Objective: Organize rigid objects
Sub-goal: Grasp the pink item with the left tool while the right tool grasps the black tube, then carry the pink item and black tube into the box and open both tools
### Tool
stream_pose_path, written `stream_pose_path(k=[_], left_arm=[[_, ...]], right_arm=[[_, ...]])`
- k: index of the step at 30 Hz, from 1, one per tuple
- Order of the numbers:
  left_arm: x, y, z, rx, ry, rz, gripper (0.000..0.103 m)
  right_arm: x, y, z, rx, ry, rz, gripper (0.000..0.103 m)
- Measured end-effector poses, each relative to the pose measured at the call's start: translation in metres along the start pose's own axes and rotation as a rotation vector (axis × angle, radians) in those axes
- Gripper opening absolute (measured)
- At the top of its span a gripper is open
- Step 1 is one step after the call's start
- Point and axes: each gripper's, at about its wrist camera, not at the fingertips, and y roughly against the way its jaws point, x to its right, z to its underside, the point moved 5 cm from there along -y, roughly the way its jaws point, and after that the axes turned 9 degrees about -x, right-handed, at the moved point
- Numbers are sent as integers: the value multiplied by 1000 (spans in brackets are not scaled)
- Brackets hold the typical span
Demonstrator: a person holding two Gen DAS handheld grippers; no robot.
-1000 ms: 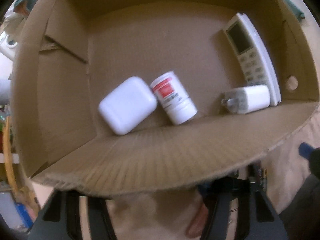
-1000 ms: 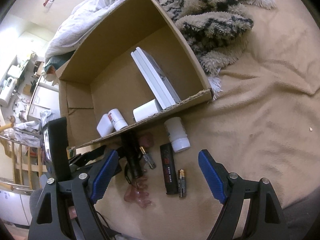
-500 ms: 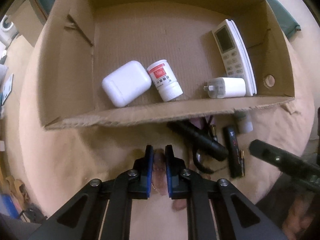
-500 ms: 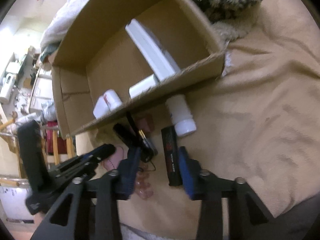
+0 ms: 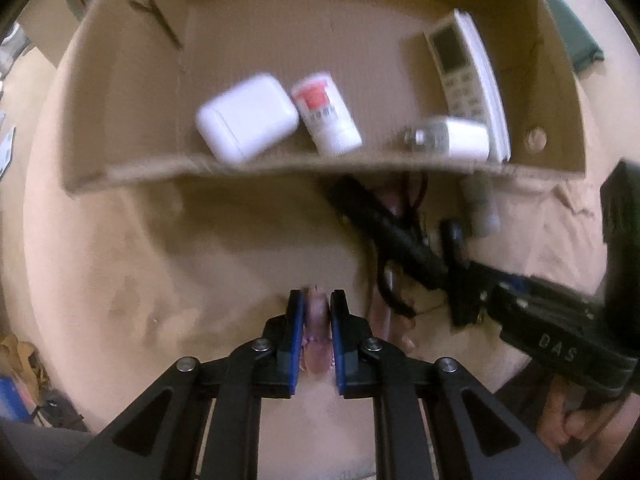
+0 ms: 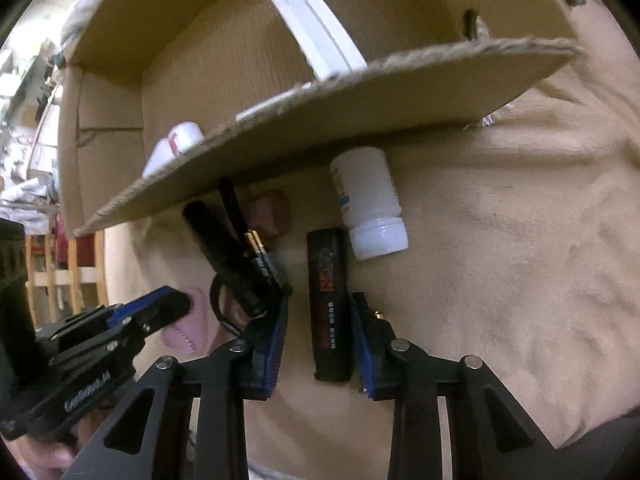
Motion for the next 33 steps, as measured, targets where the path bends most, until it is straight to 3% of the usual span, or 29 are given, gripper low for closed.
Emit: stream_pose_path(k=[3,4,15,22,30,33], left_arm=[[1,-10,2,-15,-14,-39,12],[0,-11,0,-7,-11,-43,13],[0,0,18,35,25,-49,13],[1,-6,19,44,38,-83,13],[14,5,27,96,62,-120,12],[18,17,34,133,97,-96,12]], right_arm=[[1,-2,-2,7,-5,-2,30],[1,-1,-3,13,-5,7,20],[1,31,9,102,17,-71,20],[-4,52,16,151,33,-70,20],[-33,88,33,238,92,-85,20],[-39,100,39,267,113,-96,20]])
